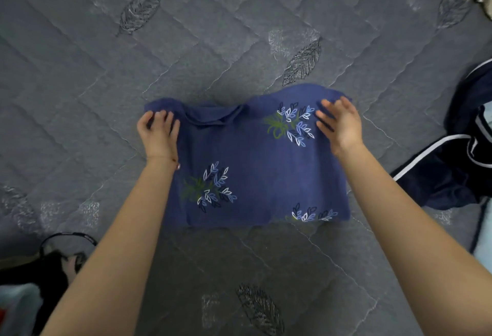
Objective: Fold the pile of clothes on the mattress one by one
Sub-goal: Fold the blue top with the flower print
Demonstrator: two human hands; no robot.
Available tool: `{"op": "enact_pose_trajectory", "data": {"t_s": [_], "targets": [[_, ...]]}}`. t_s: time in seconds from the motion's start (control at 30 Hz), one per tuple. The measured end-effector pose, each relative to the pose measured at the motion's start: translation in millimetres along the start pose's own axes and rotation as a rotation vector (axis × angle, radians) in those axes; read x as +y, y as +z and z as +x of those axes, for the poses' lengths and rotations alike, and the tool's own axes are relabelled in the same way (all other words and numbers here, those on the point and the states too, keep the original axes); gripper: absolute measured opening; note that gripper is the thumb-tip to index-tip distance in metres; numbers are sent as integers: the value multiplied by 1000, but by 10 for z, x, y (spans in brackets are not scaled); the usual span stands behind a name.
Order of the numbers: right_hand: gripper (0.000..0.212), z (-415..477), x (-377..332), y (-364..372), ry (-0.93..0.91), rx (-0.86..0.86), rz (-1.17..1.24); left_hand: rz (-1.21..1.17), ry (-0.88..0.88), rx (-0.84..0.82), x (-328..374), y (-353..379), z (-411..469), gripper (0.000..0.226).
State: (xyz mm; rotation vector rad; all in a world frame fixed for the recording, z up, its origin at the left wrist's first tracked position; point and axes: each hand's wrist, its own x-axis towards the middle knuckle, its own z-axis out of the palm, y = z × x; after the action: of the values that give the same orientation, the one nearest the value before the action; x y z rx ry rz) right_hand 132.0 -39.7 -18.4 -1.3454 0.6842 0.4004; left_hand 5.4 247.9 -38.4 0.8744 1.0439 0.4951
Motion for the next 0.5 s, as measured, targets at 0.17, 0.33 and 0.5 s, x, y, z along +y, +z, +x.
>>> {"op": "enact_pose_trajectory", "data": {"t_s": [0.17, 0.33, 0.5], "targets": [[40, 47, 223, -133, -224, -3, -503, 1089, 692, -348, -429, -120, -170, 23], [55, 104, 343, -357, -423, 59, -998, 1683, 706, -547, -659, -81, -214, 52], [95, 143, 377, -587, -316, 150, -1024, 1779, 754, -463, -733, 24, -452, 65]]}}
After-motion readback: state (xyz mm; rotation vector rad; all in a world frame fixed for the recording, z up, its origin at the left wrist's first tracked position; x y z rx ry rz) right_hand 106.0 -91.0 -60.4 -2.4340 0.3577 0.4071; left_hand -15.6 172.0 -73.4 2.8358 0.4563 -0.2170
